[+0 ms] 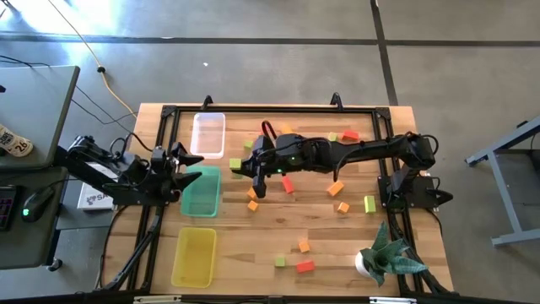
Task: Sort & place blocks by color
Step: Put the green arch block into the transparent bin
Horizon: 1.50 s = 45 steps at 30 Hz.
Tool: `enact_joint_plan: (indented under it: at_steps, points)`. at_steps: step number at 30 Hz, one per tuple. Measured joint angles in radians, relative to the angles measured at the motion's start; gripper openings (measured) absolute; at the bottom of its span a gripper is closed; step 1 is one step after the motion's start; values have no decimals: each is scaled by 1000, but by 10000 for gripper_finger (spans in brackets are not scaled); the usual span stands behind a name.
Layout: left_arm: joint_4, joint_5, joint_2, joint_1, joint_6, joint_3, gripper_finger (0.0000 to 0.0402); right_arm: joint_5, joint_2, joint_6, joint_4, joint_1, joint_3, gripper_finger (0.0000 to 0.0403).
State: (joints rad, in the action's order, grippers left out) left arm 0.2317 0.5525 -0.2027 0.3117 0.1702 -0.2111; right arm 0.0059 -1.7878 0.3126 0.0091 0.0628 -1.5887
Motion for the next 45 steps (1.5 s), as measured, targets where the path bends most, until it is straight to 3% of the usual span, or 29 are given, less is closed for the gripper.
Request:
enact_joint_plan:
  at_steps: [11,21,45]
  points:
    - [-4,1,-290,-31,-44,-185,257,-1,0,2,-29,-1,0,21]
    - [-25,-120,-516,-120,-34,-295,257,4,0,7,-161,-1,0,21]
    - [128,-285,-724,-257,-16,-338,257,-7,0,19,-262,-2,0,21]
